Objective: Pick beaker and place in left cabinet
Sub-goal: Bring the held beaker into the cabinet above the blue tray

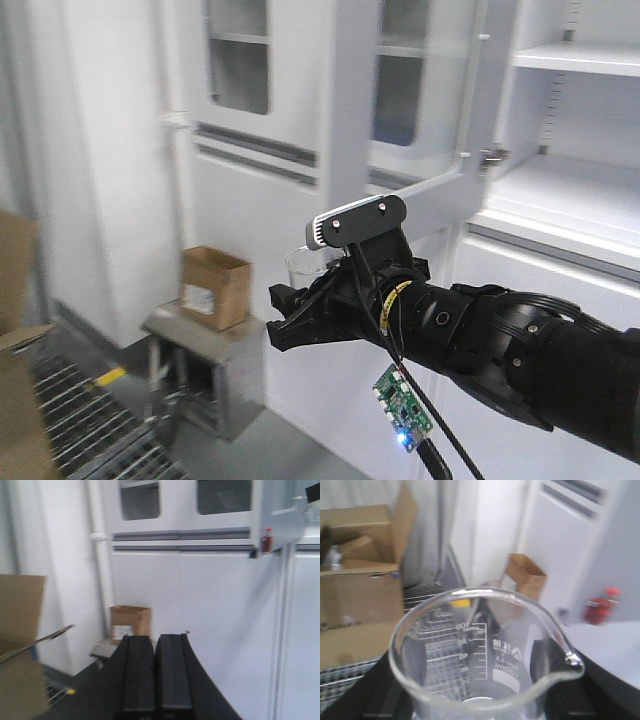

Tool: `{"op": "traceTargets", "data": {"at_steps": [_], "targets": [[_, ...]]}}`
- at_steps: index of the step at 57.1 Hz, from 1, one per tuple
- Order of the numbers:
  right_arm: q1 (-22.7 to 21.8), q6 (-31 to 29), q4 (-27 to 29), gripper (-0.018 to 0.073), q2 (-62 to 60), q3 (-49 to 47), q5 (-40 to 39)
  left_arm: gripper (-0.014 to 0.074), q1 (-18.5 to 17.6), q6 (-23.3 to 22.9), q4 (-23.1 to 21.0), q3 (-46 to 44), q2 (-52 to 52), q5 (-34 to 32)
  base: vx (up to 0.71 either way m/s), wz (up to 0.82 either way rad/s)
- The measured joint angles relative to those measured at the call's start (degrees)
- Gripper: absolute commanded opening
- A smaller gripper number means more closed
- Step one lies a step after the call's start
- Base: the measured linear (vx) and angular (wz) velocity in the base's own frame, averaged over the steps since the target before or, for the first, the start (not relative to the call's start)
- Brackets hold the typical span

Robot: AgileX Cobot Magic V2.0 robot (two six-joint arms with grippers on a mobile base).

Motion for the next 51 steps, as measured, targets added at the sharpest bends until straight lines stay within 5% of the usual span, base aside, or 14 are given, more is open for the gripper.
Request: {"op": "traceTargets", "data": {"at_steps": [51], "targets": [[0.0,0.0,0.0,0.0061,0.0,0.0,0.1,0.0001,0.0,0.0,0.0,0.0,0.0,0.0,0.20,-0.57]]}}
